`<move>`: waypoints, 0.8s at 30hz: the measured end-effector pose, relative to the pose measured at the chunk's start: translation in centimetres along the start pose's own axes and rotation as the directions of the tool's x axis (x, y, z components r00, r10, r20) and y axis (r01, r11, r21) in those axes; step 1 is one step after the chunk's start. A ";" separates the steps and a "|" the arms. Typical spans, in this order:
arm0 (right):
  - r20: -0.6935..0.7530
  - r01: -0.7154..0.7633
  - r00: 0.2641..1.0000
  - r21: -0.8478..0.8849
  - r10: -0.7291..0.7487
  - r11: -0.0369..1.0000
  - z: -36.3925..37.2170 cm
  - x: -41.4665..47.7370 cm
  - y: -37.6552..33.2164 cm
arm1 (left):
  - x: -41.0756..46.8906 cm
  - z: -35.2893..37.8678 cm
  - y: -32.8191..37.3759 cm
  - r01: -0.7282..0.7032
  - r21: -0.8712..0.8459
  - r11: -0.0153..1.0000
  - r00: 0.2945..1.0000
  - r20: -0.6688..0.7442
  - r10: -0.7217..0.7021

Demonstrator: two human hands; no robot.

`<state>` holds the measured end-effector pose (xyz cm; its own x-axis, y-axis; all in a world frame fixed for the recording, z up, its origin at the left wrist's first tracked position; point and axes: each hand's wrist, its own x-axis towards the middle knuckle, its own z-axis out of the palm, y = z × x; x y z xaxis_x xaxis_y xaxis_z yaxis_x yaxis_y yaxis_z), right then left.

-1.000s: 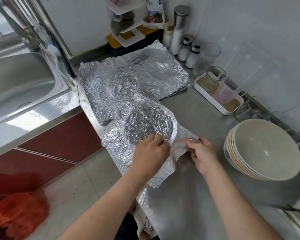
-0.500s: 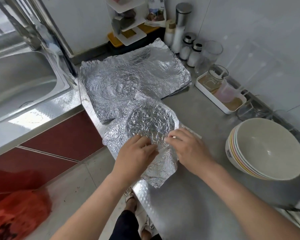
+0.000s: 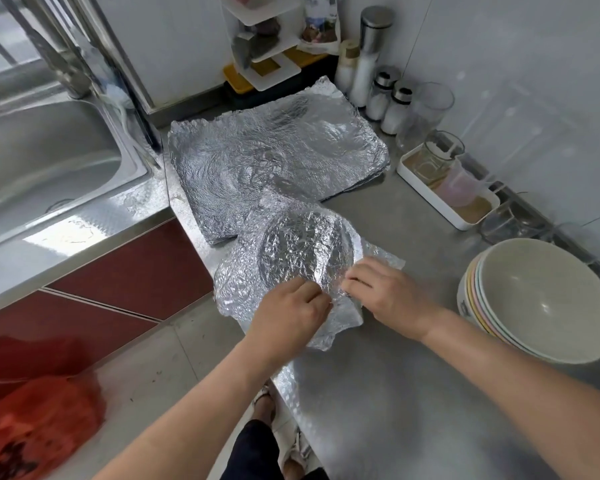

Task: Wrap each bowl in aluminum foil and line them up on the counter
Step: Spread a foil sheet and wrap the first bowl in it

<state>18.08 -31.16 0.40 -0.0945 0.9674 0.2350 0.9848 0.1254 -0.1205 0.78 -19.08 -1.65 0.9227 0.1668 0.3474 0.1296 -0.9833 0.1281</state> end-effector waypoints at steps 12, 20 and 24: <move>-0.005 -0.751 0.364 0.590 0.931 0.297 -1.3 0.7 -2.3 | 0.5 -0.4 0.5 0.187 -0.041 0.981 0.972 0.149 -0.179; 0.090 -0.792 0.228 0.596 0.969 0.131 -0.3 2.6 -4.4 | 0.3 0.0 1.0 0.198 -0.036 0.979 0.963 0.193 -0.188; 0.025 -0.827 0.300 0.505 0.954 0.247 -0.7 2.4 -4.5 | -0.2 -1.0 -0.2 0.212 -0.092 0.973 0.972 0.120 -0.200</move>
<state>13.56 -29.52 2.16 0.9070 0.4155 -0.0682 0.2477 -0.6576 -0.7115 0.24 -18.82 -0.82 0.9149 0.3503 0.2006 0.2880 -0.9146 0.2837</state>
